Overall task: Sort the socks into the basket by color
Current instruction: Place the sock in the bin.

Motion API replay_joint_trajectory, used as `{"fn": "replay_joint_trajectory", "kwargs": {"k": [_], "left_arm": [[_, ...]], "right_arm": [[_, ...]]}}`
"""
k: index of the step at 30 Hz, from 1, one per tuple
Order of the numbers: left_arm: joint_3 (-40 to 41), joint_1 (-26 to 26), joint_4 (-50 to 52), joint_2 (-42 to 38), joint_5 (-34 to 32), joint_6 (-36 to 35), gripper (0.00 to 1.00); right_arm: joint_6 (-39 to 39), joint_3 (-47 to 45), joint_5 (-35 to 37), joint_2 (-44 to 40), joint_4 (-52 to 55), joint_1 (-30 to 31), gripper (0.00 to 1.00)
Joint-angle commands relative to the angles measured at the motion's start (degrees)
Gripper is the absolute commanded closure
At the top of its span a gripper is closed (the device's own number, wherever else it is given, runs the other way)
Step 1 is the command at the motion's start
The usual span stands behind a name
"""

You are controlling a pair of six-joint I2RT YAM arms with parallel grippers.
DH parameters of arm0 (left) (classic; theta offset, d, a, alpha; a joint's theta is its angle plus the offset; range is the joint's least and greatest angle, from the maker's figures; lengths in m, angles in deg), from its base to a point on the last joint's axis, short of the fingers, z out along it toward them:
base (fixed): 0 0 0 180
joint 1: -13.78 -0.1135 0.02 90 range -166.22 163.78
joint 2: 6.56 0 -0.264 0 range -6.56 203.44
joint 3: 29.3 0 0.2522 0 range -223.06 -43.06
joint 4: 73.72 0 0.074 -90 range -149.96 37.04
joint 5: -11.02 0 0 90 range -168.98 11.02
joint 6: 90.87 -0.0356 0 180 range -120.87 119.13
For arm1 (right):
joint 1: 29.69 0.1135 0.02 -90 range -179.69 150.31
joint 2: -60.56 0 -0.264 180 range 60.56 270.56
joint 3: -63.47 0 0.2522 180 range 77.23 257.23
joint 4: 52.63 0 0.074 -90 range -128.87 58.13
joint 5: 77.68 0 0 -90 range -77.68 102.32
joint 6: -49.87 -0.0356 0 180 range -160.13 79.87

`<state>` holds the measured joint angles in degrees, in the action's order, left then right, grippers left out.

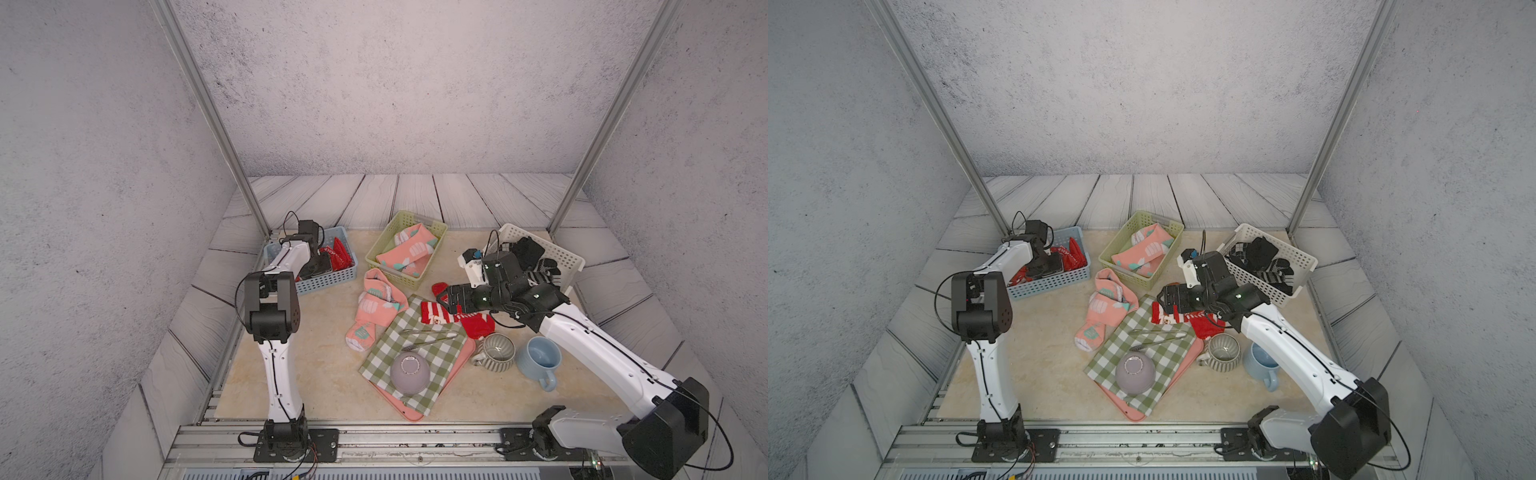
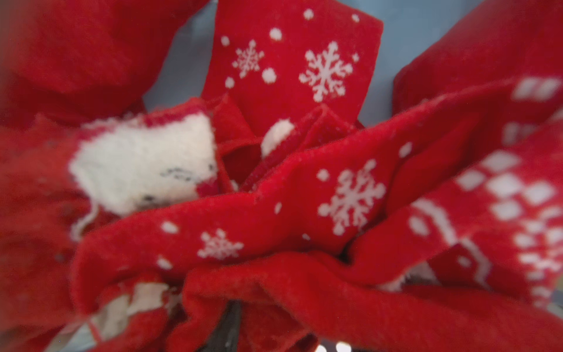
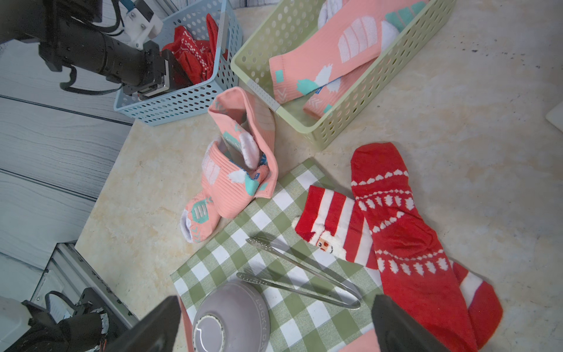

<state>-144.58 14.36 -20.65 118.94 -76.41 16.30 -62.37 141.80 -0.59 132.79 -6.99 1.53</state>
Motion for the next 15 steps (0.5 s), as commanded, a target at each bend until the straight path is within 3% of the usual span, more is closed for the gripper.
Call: {"fn": "replay_joint_trajectory", "kwargs": {"k": [1,15], "left_arm": [[0.8,-0.6,1.9,-1.6,0.8,-0.6,0.38],[5.9,-0.6,-1.2,-8.8,3.0,1.1,0.34]], "right_arm": [[0.7,-0.3,0.5,-0.9,0.6,0.2,0.01],[1.5,2.7,1.4,1.4,2.1,0.2,0.01]]}}
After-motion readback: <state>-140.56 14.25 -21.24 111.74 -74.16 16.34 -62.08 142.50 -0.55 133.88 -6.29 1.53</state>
